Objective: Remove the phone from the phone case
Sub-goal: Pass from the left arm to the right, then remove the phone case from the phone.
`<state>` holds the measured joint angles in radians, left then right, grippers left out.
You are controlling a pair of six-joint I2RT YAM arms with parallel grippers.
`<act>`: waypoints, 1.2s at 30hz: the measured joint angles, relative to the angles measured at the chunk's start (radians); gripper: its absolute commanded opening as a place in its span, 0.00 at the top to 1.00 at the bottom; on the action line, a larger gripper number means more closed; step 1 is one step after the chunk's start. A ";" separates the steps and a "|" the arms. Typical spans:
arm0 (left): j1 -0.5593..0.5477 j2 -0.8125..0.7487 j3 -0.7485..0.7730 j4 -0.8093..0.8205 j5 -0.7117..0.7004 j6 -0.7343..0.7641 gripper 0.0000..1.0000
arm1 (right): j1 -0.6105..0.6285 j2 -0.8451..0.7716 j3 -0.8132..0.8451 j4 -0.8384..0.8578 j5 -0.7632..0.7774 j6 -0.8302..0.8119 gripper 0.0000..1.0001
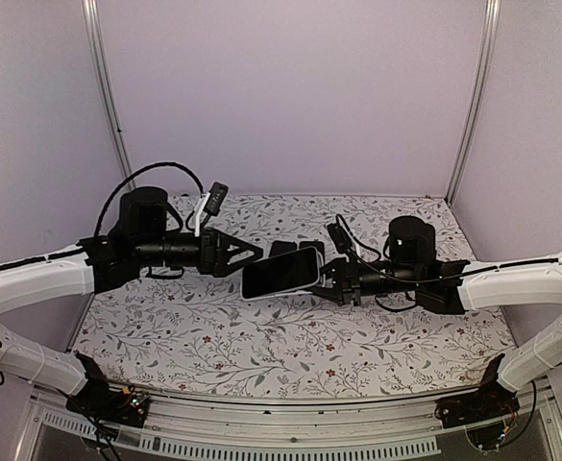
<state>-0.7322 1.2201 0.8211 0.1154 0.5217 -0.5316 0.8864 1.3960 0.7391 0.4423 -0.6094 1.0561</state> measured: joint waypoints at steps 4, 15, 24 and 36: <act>-0.049 -0.032 0.027 -0.060 -0.097 0.111 0.07 | -0.003 0.001 0.000 0.000 -0.022 -0.005 1.00; -0.240 -0.021 0.133 -0.224 -0.282 0.404 0.07 | -0.003 0.005 0.018 -0.071 -0.058 -0.084 1.00; -0.369 0.073 0.212 -0.300 -0.451 0.534 0.06 | -0.003 0.005 0.066 -0.168 -0.064 -0.175 1.00; -0.450 0.137 0.273 -0.330 -0.623 0.637 0.06 | -0.002 -0.007 0.073 -0.251 -0.077 -0.237 1.00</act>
<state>-1.1820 1.3571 1.0943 -0.2150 -0.1009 0.1059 0.8841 1.3891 0.8124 0.1917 -0.6861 0.8196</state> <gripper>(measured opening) 0.941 0.116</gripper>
